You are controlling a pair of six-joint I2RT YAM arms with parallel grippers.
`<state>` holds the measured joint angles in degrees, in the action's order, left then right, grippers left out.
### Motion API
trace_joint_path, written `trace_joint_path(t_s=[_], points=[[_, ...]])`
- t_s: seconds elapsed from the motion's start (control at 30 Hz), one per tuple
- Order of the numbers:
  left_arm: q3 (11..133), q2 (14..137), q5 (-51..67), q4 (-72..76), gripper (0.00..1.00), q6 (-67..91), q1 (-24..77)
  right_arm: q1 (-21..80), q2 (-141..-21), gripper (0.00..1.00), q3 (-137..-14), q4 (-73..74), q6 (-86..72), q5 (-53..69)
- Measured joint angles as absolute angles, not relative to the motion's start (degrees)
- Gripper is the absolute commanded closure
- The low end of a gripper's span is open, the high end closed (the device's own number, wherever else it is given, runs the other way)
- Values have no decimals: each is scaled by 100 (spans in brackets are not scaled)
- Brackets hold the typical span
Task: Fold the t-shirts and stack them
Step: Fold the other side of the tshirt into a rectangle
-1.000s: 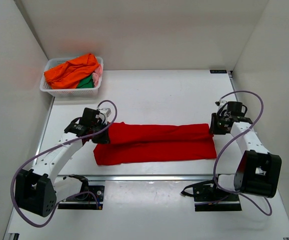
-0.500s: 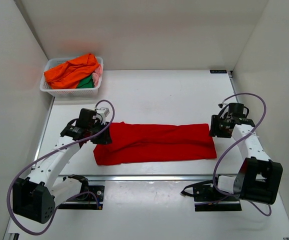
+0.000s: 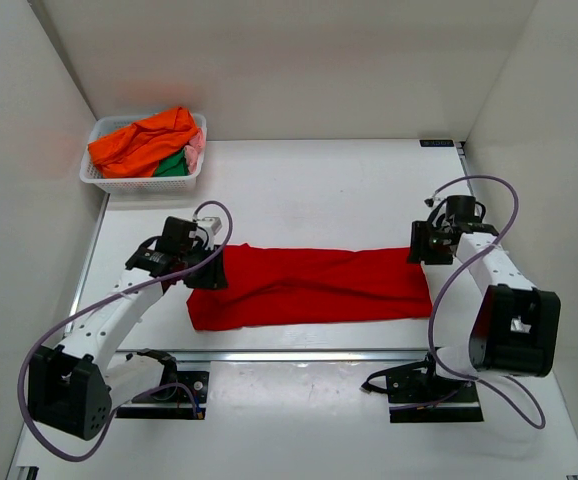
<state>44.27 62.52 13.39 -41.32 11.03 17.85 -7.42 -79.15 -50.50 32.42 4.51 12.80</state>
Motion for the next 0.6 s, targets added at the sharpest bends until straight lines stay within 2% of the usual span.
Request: trace_joint_path(t_s=[0.17,0.6], points=[[4287,6353,1341,-4099,49,1142,1837,-587,-8442,60,-5065,3124,443,1275],[3968,6545,1334,-3798,51,1466,2204,-198,-8499,58,-5070,2853,384,1100]])
